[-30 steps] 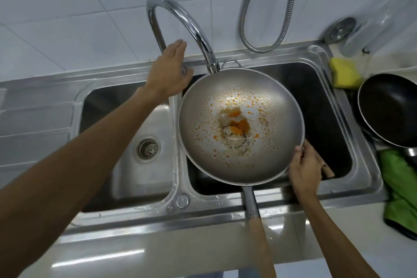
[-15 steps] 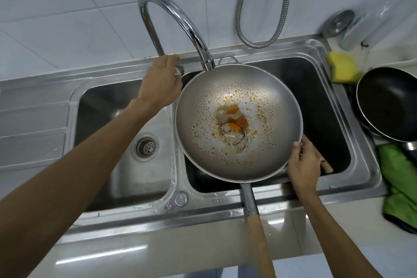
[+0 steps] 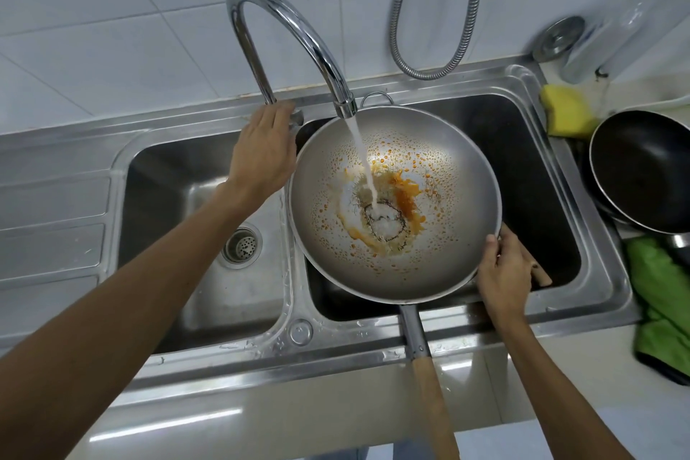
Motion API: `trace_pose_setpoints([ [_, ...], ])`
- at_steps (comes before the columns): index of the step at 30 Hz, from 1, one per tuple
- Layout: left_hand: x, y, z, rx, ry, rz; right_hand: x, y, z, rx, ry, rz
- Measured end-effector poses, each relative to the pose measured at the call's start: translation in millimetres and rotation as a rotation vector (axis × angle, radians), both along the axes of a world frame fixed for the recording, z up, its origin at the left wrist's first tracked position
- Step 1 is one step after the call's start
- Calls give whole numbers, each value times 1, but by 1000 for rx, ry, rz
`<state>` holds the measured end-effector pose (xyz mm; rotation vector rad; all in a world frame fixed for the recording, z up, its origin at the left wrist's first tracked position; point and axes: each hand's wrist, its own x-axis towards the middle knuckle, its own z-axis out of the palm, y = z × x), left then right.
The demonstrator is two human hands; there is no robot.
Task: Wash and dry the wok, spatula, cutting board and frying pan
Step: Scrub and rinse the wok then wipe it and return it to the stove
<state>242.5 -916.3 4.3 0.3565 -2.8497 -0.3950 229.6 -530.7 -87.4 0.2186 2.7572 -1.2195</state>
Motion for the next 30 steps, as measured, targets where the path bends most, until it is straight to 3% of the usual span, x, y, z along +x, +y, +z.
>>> trace_pose_setpoints([
  [15, 6, -5, -11, -6, -64, -12, 1, -2, -1, 17, 10, -14],
  [22, 29, -5, -23, -102, -36, -100, 2, -3, 4, -8, 0, 0],
  [30, 38, -13, -22, -162, -138, -169, 2, -1, 4, -1, 1, 25],
])
